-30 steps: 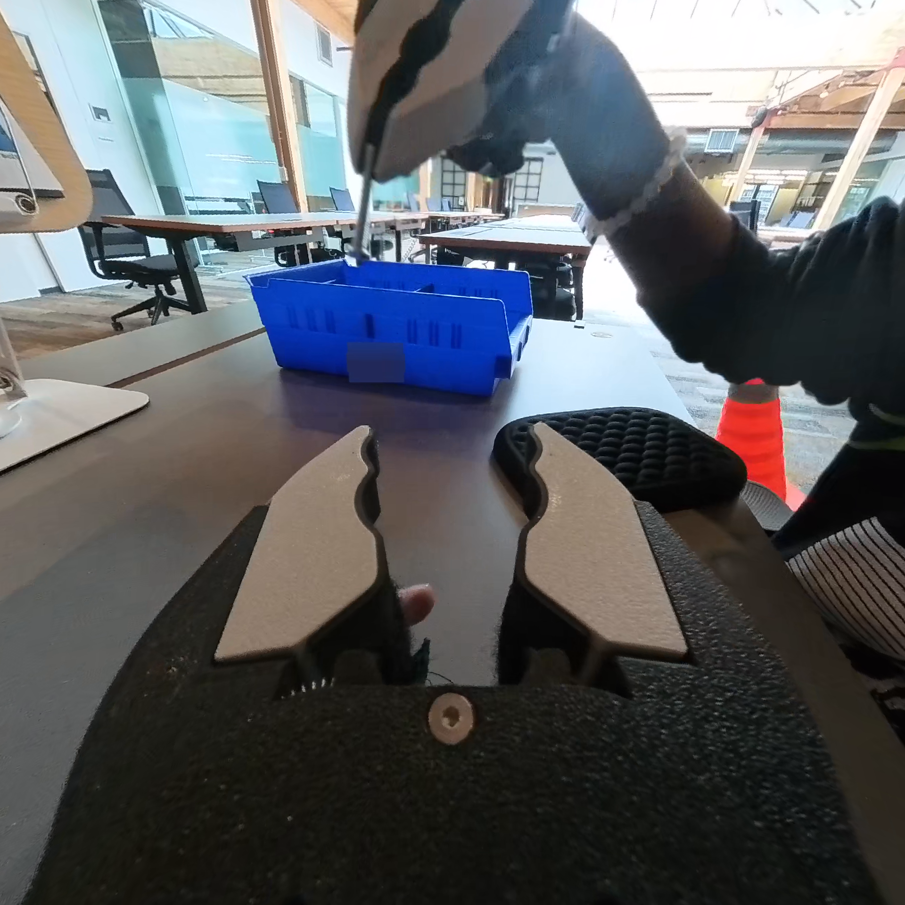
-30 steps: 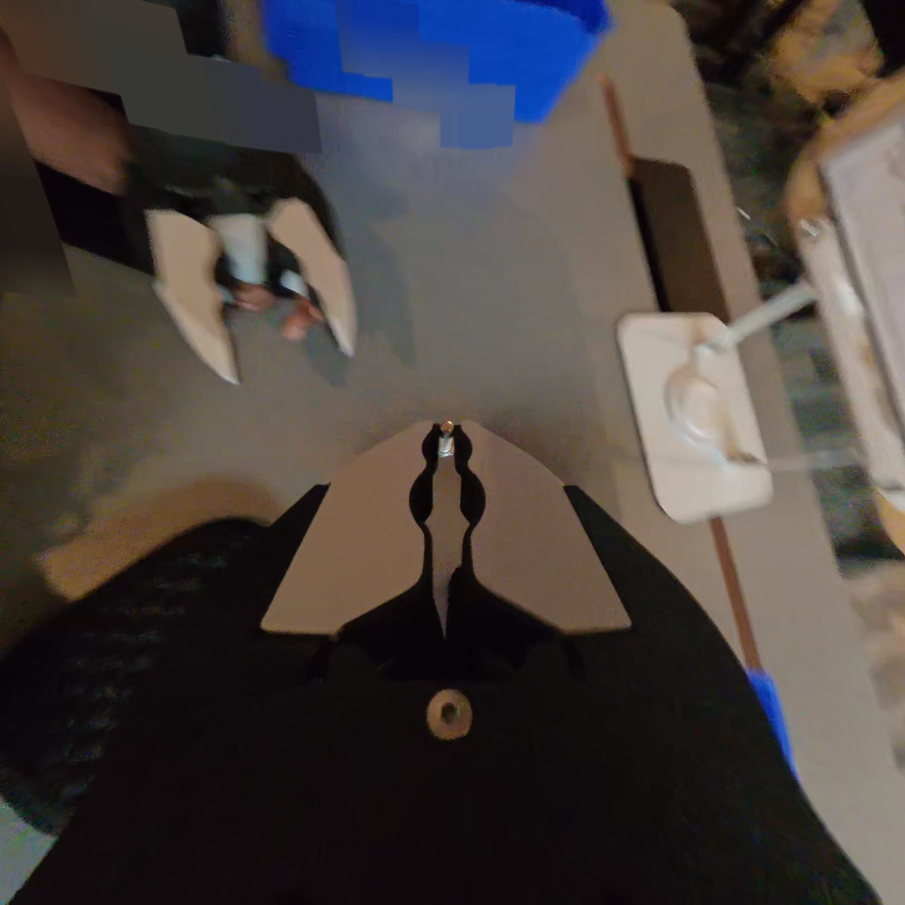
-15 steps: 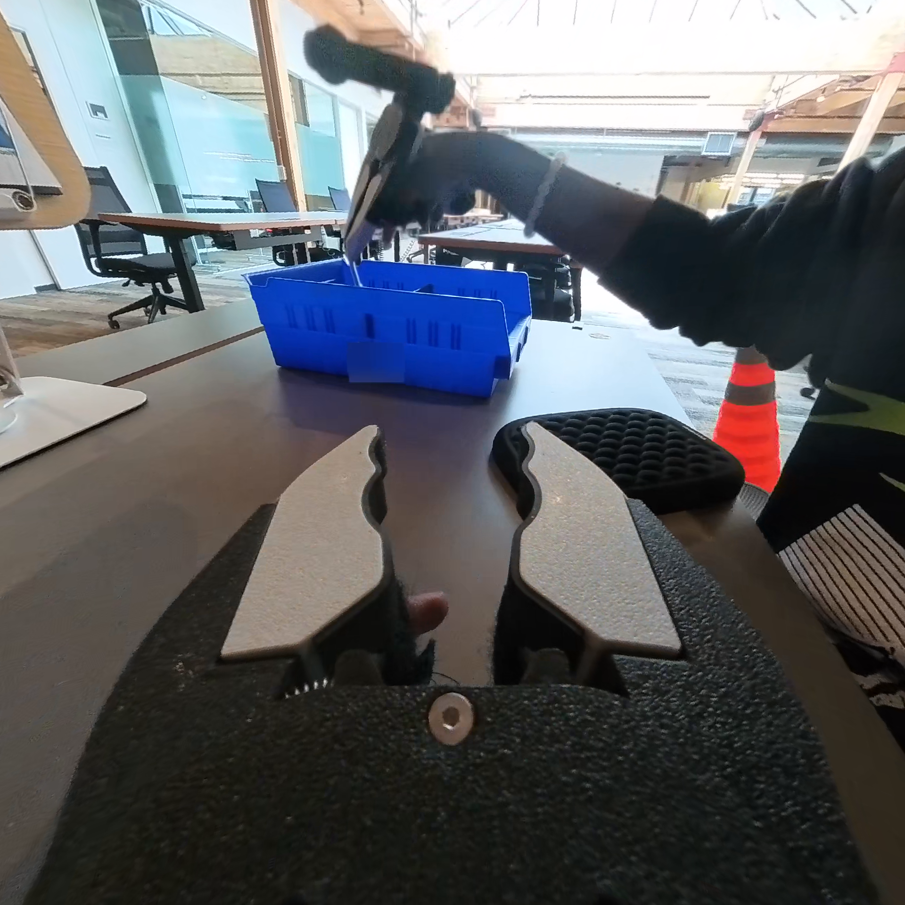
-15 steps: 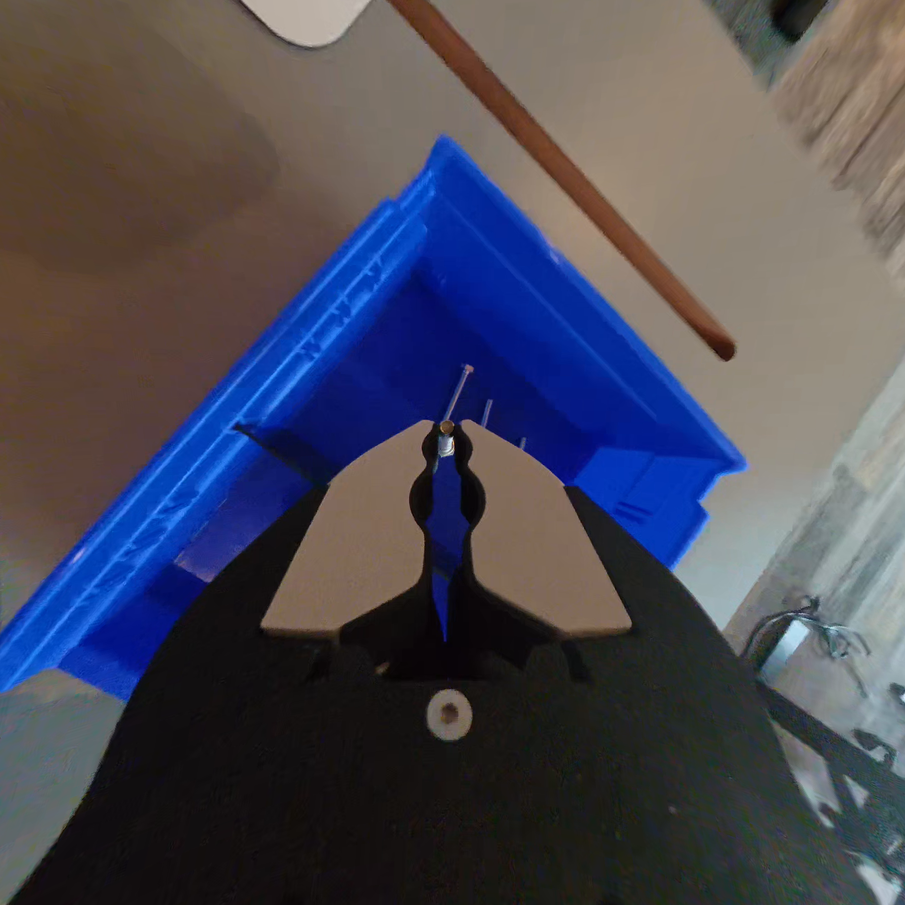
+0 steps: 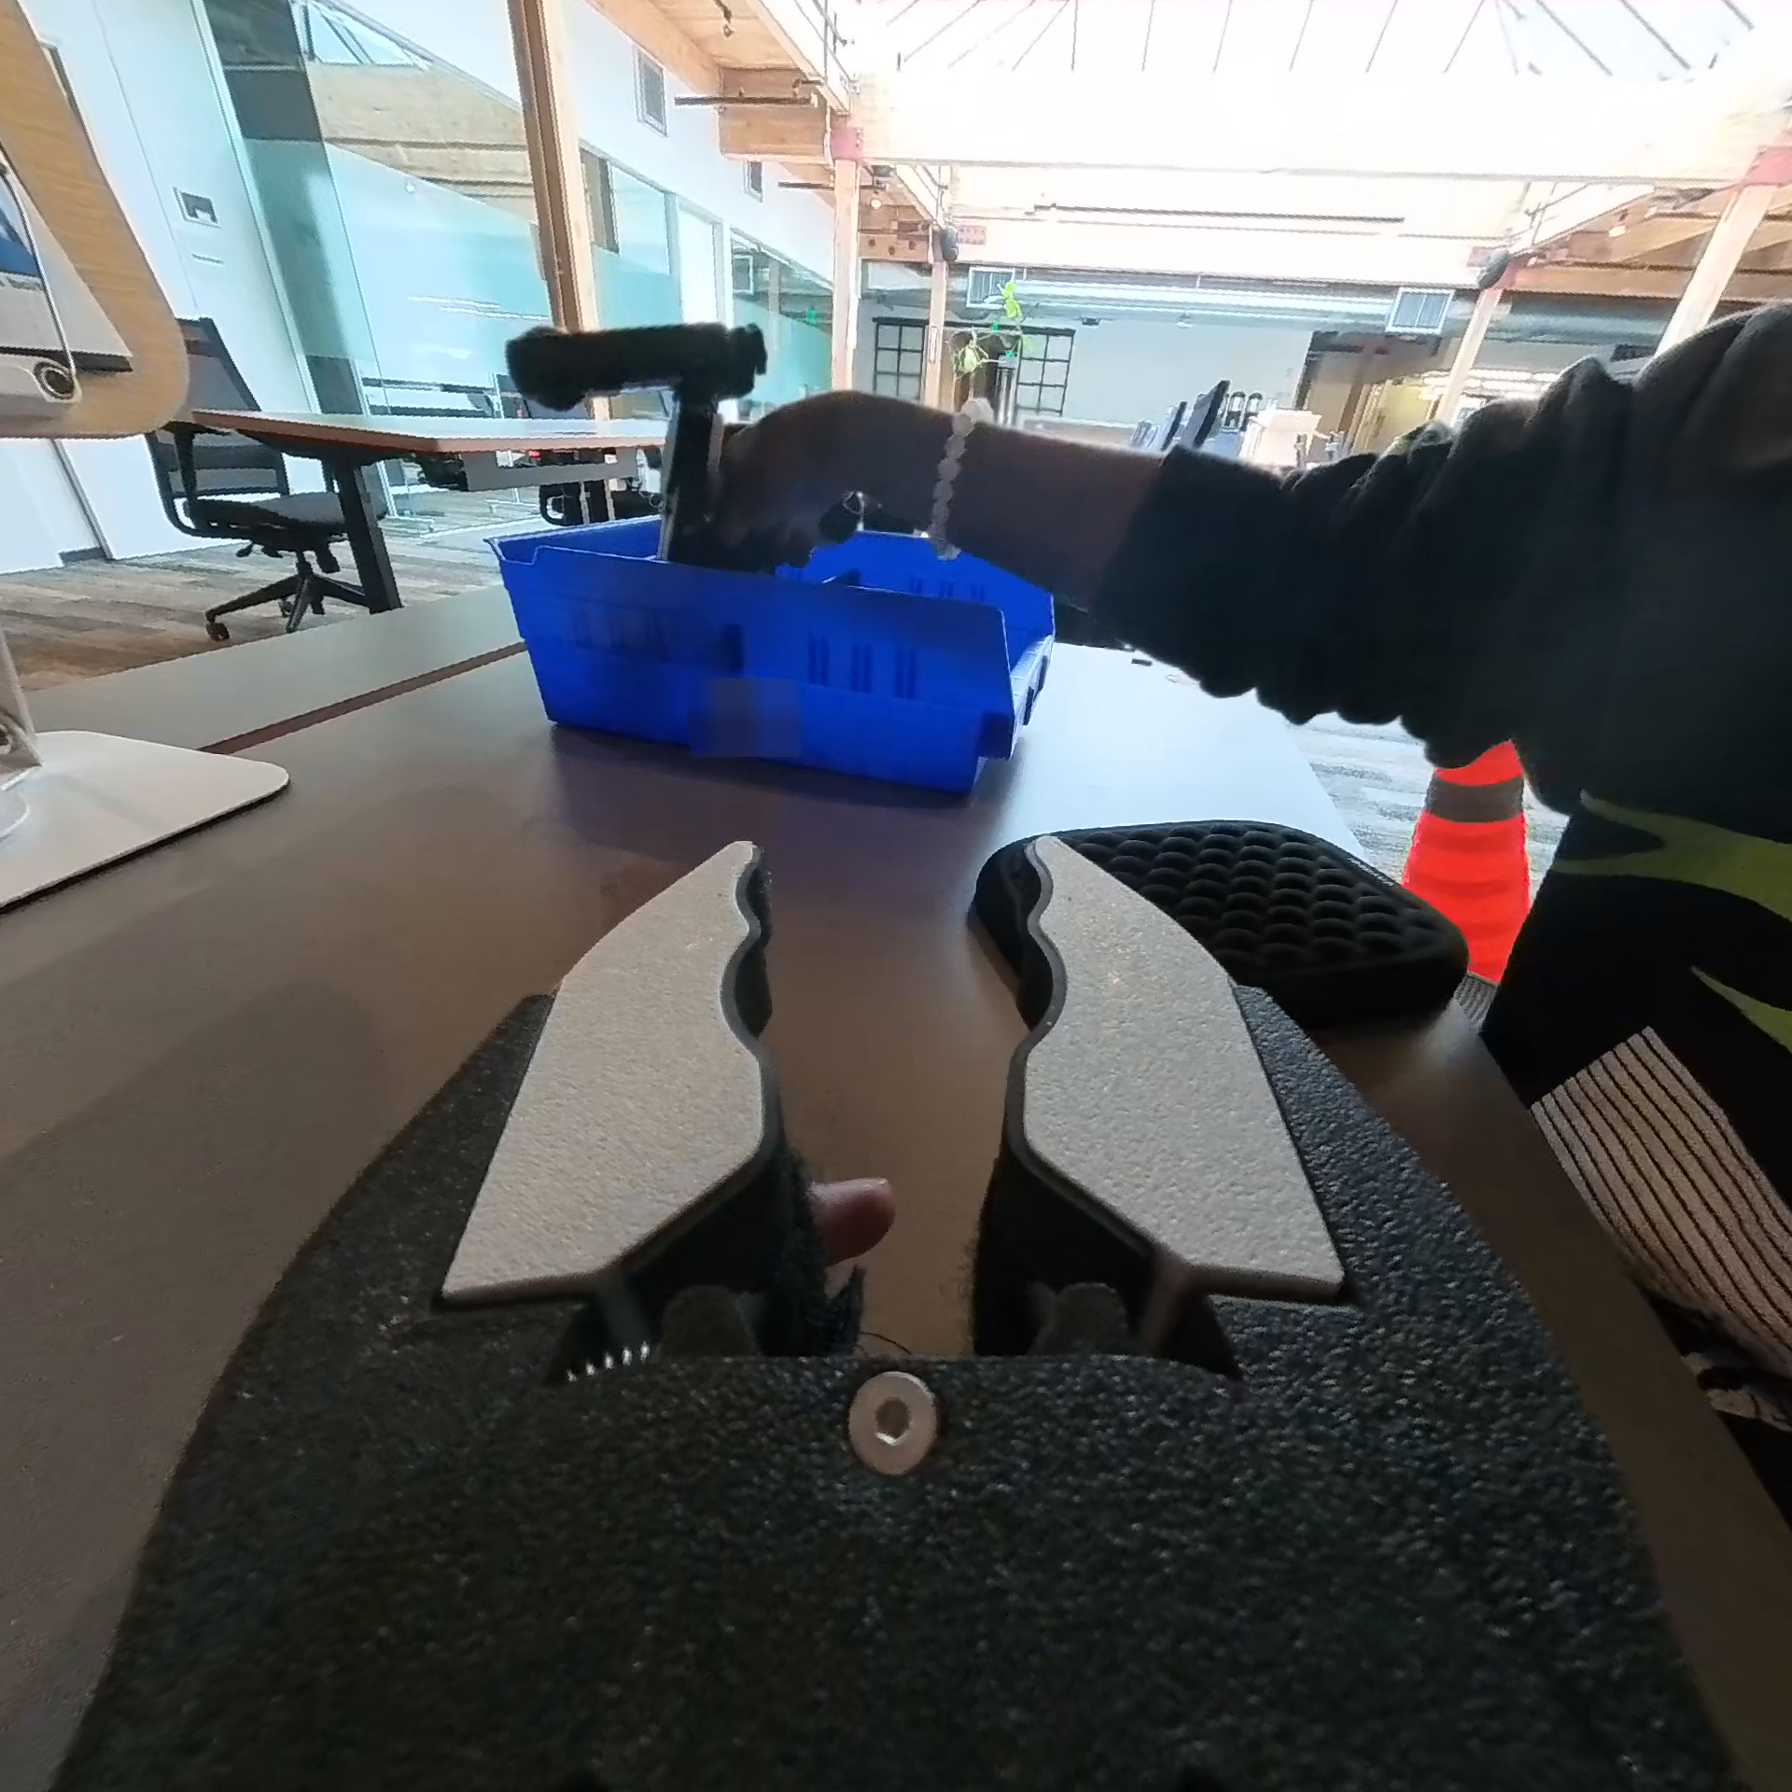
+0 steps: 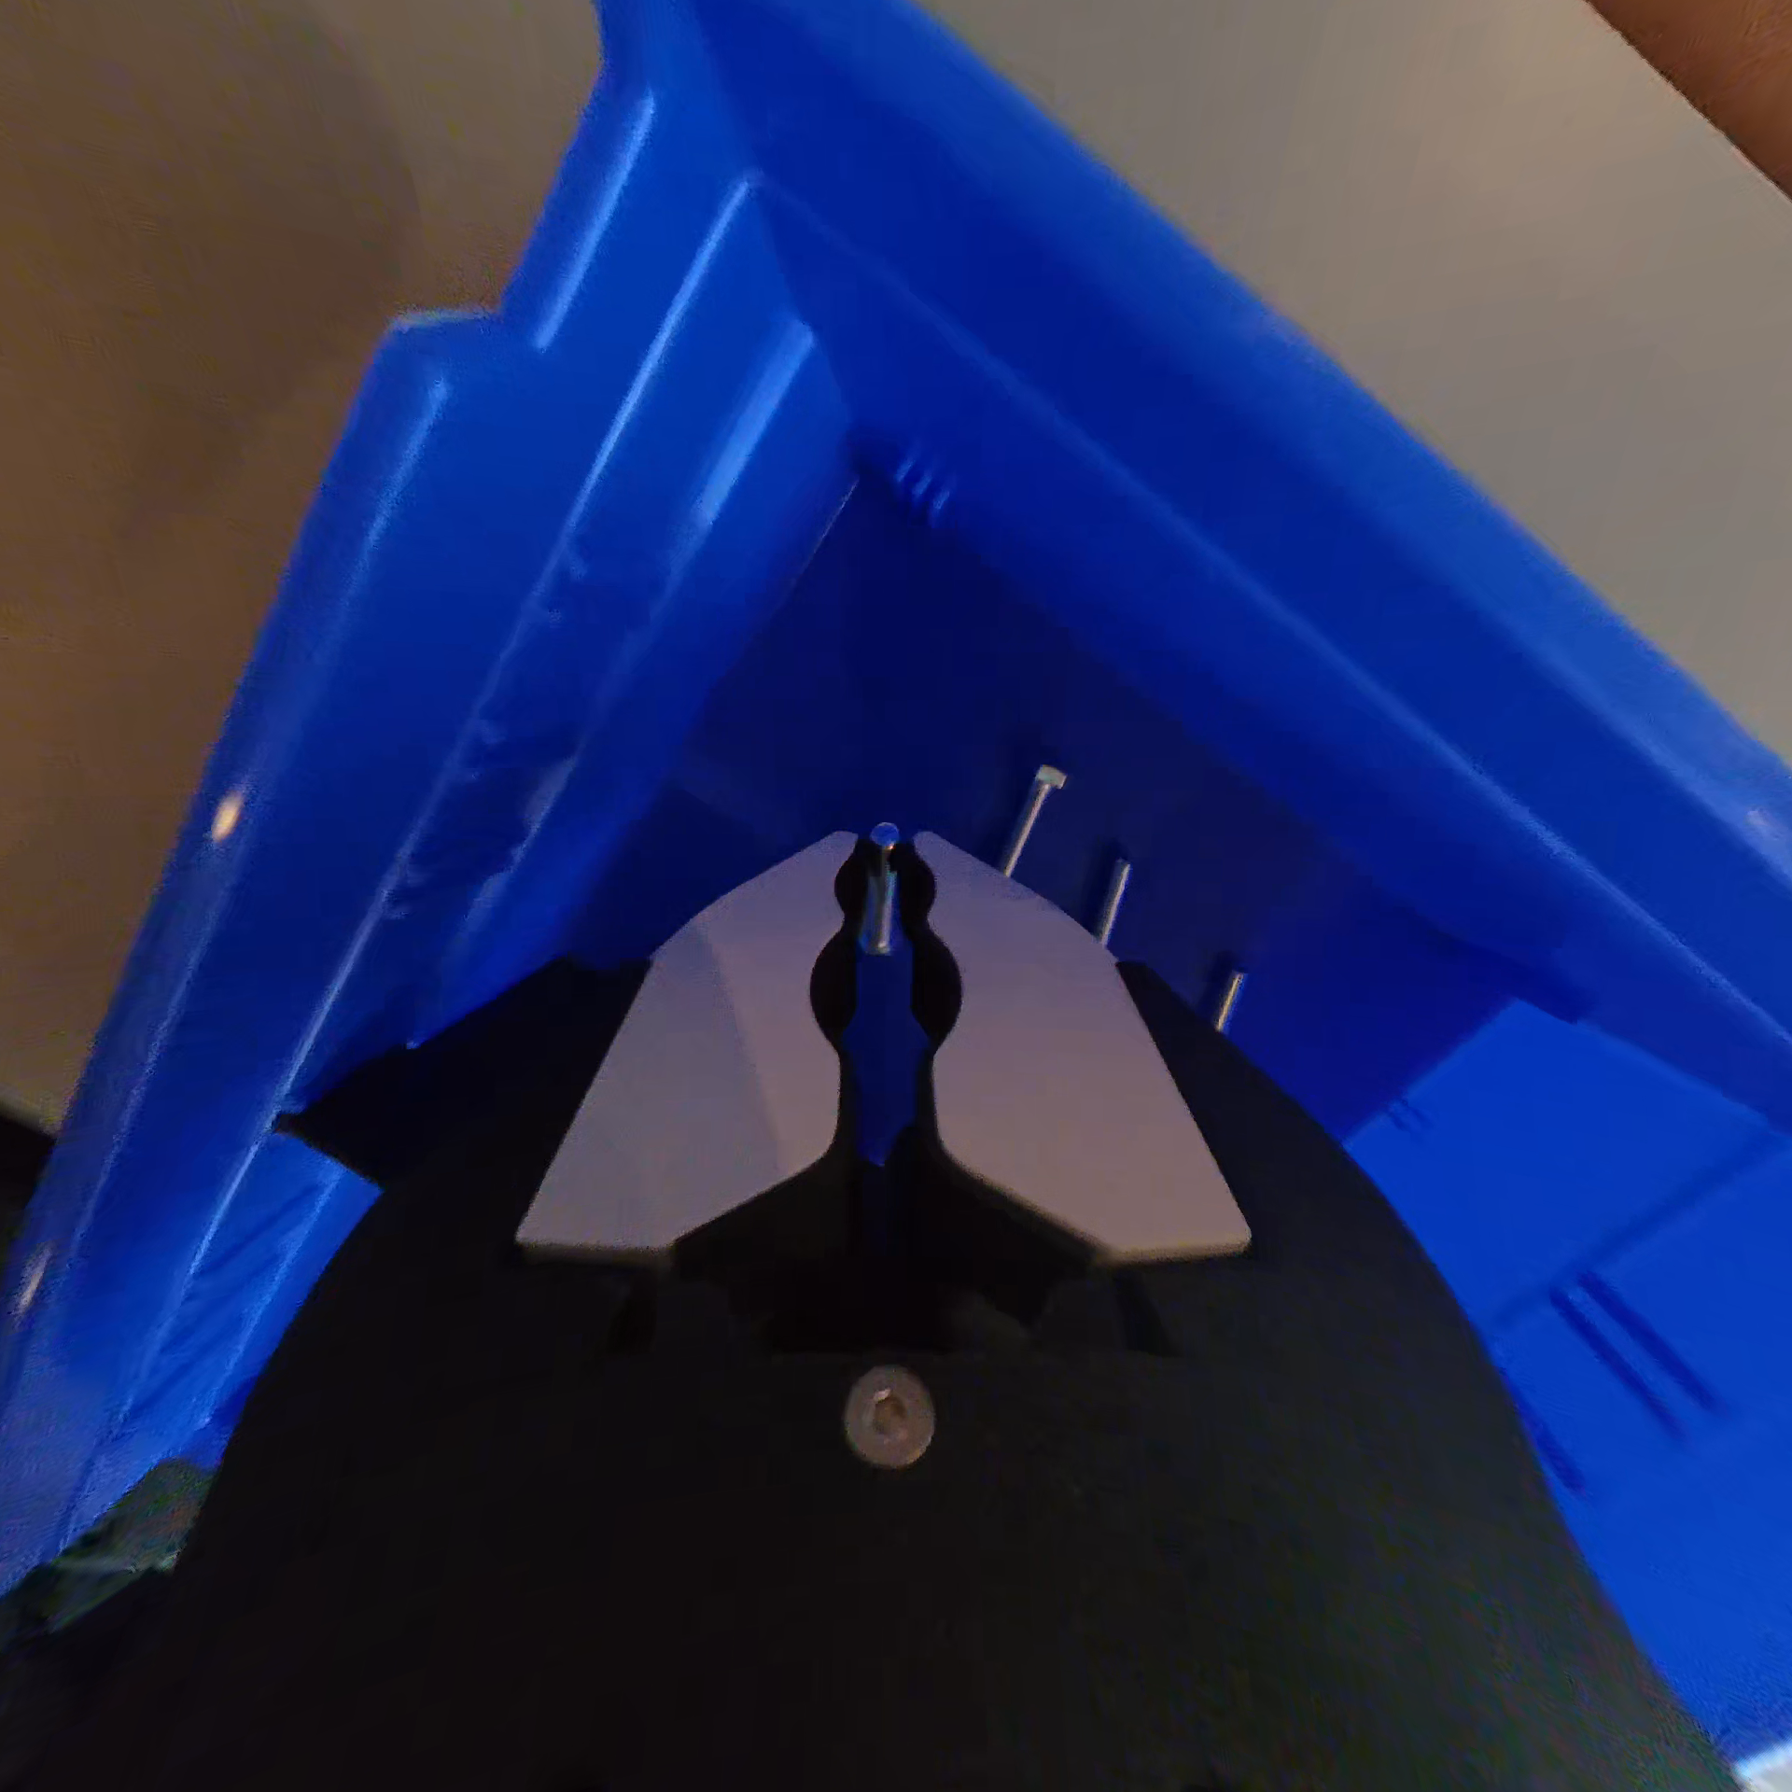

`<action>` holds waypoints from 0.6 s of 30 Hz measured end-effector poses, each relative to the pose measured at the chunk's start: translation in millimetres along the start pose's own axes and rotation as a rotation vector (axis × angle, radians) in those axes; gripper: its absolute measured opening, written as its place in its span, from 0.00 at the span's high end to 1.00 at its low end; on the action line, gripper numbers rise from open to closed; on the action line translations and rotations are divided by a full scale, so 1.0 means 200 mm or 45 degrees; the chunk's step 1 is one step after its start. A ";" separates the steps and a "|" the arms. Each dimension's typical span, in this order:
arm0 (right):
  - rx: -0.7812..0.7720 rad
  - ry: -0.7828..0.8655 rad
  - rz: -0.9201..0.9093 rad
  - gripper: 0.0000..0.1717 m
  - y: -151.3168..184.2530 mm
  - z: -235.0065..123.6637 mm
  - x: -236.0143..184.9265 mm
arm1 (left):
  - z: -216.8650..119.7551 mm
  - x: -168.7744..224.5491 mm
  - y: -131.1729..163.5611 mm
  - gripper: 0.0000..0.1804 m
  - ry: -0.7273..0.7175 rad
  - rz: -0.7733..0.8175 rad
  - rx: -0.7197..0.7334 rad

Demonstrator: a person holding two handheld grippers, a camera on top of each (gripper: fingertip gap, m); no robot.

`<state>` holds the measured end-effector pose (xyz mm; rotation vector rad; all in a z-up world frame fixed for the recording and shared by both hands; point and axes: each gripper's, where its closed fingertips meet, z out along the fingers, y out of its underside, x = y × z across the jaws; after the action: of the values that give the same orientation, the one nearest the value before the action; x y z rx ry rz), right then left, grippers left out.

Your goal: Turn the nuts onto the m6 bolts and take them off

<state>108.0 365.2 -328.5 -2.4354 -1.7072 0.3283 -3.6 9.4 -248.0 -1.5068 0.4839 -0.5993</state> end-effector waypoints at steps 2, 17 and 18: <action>0.027 0.022 0.007 0.97 -0.02 0.02 0.02 | 0.00 0.00 0.00 0.73 0.000 -0.002 0.000; 0.330 0.169 0.070 0.85 -0.12 -0.06 0.08 | 0.00 0.00 0.00 0.73 0.001 0.008 -0.003; 0.363 0.185 0.068 0.83 -0.13 -0.09 0.08 | 0.00 0.00 0.00 0.73 0.001 0.009 -0.003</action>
<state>94.5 388.4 -305.8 -2.2413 -1.4305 0.3635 -2.8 9.2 -248.4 -1.5071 0.4903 -0.5940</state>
